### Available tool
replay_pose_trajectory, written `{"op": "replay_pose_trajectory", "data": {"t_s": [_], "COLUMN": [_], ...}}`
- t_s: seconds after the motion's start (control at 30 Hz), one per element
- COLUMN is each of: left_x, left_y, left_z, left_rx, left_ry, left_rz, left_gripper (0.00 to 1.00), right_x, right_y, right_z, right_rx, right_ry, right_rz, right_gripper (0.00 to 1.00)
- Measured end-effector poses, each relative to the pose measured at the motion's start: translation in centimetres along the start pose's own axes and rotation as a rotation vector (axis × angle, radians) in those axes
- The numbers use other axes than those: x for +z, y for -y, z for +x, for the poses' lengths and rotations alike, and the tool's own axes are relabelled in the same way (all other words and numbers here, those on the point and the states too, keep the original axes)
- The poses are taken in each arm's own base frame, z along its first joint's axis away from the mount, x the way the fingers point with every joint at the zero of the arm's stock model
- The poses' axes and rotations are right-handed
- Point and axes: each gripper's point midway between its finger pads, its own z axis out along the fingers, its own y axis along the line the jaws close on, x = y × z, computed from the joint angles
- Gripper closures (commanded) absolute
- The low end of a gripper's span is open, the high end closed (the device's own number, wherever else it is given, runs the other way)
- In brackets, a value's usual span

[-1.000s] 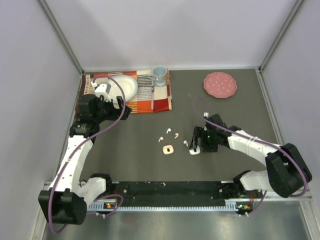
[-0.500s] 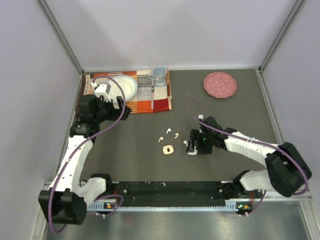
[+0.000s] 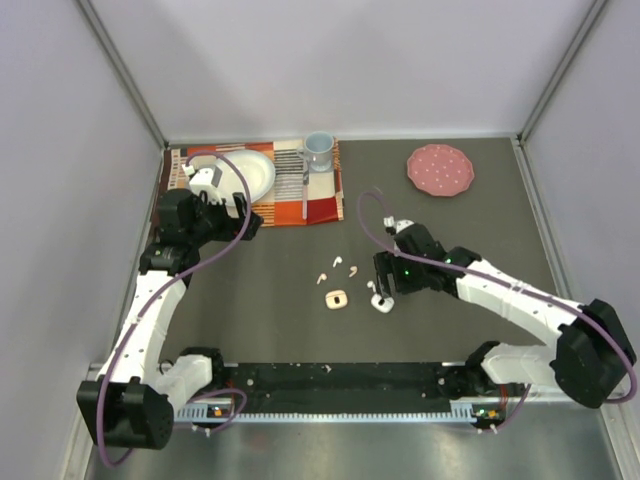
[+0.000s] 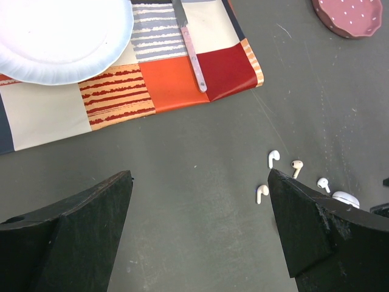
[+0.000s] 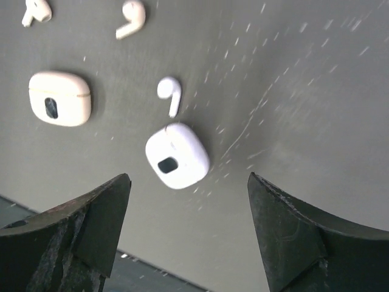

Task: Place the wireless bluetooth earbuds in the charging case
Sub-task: Pick up the charging case from the center of the board.

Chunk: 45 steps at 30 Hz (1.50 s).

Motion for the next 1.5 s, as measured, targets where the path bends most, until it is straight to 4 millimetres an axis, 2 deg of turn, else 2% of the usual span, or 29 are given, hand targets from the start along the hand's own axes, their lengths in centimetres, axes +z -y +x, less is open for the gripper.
{"op": "replay_pose_trajectory", "data": {"t_s": [0.07,0.17,0.27,0.57,1.07,1.5], "left_x": [0.0,0.0,0.0,0.0,0.0,0.0], "left_y": [0.0,0.0,0.0,0.0,0.0,0.0], "left_z": [0.0,0.0,0.0,0.0,0.0,0.0], "left_rx": [0.000,0.000,0.001,0.003,0.004,0.004], "left_ry": [0.000,0.000,0.000,-0.001,-0.001,-0.001], "left_rz": [0.000,0.000,0.000,0.001,0.000,0.001], "left_gripper": [0.01,0.01,0.01,0.01,0.01,0.01], "right_x": [-0.5,-0.1,1.0,1.6,1.9,3.2], "right_y": [0.5,1.1,1.8,0.6,-0.3,0.5], "right_z": [-1.8,-2.7,-1.6,0.9,1.2,1.9], "right_rx": [-0.105,-0.268,-0.401,-0.612,-0.659,-0.653], "right_ry": [0.050,0.046,-0.028,-0.036,-0.021,-0.091], "right_rz": [0.030,0.051,0.051,-0.129,-0.198,-0.168], "right_gripper": [0.18,0.18,0.18,0.18,0.23,0.27]}}
